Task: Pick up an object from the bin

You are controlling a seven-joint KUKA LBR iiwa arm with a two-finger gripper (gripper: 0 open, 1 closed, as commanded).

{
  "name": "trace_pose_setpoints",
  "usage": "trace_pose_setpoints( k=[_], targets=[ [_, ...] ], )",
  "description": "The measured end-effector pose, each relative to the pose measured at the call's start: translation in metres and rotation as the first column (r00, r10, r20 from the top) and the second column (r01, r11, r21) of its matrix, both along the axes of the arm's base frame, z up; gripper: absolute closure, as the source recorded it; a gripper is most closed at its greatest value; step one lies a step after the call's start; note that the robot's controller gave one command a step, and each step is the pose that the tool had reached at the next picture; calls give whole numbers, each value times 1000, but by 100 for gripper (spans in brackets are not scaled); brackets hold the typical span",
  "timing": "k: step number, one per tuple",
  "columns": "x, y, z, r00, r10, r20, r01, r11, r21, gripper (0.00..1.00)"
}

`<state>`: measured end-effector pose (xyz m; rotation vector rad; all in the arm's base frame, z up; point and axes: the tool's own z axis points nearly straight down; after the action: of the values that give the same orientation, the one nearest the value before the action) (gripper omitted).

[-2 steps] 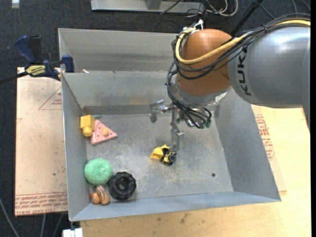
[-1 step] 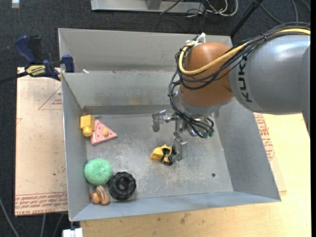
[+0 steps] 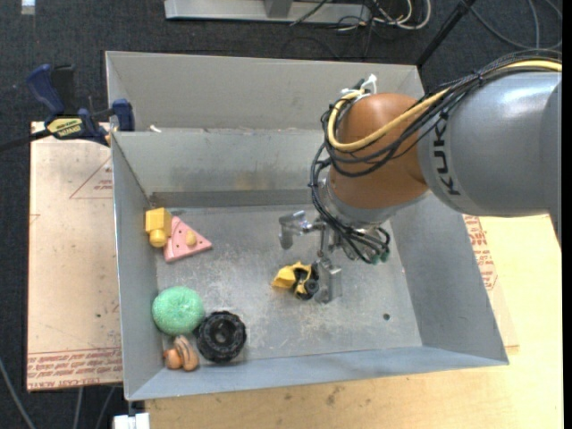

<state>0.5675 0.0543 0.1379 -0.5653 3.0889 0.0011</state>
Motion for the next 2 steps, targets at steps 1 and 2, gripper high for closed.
trace_pose_setpoints(
  k=[1,2],
  targets=[
    [23,4,-33,945,327,5,-327,945,-1,0],
    [18,4,-50,893,450,0,-450,893,-1,0]
  ],
)
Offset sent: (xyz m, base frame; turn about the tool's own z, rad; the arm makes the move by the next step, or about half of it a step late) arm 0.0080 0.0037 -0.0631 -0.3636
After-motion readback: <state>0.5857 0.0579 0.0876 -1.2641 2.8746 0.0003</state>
